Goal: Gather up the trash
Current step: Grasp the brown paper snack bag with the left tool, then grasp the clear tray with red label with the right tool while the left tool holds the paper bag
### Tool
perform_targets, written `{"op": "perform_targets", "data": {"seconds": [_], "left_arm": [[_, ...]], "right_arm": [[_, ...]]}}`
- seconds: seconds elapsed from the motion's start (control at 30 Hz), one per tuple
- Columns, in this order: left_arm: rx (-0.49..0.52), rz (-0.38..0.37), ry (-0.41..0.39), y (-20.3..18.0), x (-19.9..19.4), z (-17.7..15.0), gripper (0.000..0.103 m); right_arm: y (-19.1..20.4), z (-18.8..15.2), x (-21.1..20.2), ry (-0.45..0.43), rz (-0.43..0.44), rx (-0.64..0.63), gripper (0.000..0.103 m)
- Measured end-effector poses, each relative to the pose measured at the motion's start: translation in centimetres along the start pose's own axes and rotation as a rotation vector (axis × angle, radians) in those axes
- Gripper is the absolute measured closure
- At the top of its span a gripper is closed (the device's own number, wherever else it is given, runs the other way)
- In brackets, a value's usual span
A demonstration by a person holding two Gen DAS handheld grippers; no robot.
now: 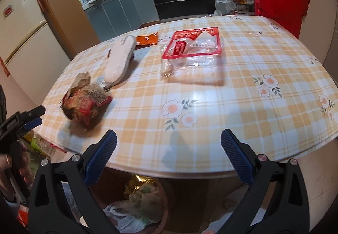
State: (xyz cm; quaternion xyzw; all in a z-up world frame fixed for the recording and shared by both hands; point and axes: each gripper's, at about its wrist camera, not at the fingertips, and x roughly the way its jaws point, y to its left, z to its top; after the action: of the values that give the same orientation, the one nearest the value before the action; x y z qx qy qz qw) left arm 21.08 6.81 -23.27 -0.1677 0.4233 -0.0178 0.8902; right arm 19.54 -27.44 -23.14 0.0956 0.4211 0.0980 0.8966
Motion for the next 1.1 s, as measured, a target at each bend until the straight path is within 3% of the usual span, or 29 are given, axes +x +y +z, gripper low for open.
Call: {"op": "perform_targets", "data": {"seconds": [0.13,0.27,0.43,0.57,0.63,0.73,0.77,0.8,0.97,1.07,1.1], "left_arm": [[-0.102,-0.02,0.036,1.0,3.1,1.3,0.006],[-0.224,-0.05,0.021,2.4,5.6,2.8,0.006],[-0.29,-0.074,0.053,2.6,8.1,3.8,0.006],[-0.325,-0.105,0.068,2.7,8.8,3.3,0.006],[-0.328,-0.106,0.078,2.8,9.1,2.8,0.014],[-0.337,-0.075,0.07,3.2,8.6,2.4,0.039],[-0.34,-0.072,0.059,3.3,8.3,2.5,0.056],[-0.325,-0.069,0.043,3.3,7.7,2.6,0.062],[-0.246,-0.057,-0.066,3.1,4.4,3.4,0.064],[-0.197,-0.065,-0.132,2.7,1.9,3.8,0.064],[-0.184,-0.064,-0.145,2.5,1.3,4.0,0.064]], "right_arm": [[-1.2,1.8,1.2,-0.009,-0.015,-0.007,0.006],[-2.6,4.0,2.6,-0.022,-0.015,0.005,0.006],[-4.6,6.6,3.9,-0.049,-0.014,0.055,0.006],[-5.2,7.8,5.1,-0.035,-0.003,0.025,0.006],[-5.3,8.4,6.1,-0.008,-0.044,0.009,0.006],[-5.6,9.4,7.1,-0.008,-0.068,-0.012,0.006],[-5.7,9.7,7.3,-0.021,-0.07,-0.021,0.006],[-5.8,10.1,7.4,-0.036,-0.078,-0.029,0.006],[-7.2,12.4,9.1,-0.069,-0.058,0.015,0.008],[-8.1,13.4,10.9,-0.047,-0.081,0.064,0.032],[-8.4,13.6,11.4,-0.042,-0.087,0.086,0.033]]}}
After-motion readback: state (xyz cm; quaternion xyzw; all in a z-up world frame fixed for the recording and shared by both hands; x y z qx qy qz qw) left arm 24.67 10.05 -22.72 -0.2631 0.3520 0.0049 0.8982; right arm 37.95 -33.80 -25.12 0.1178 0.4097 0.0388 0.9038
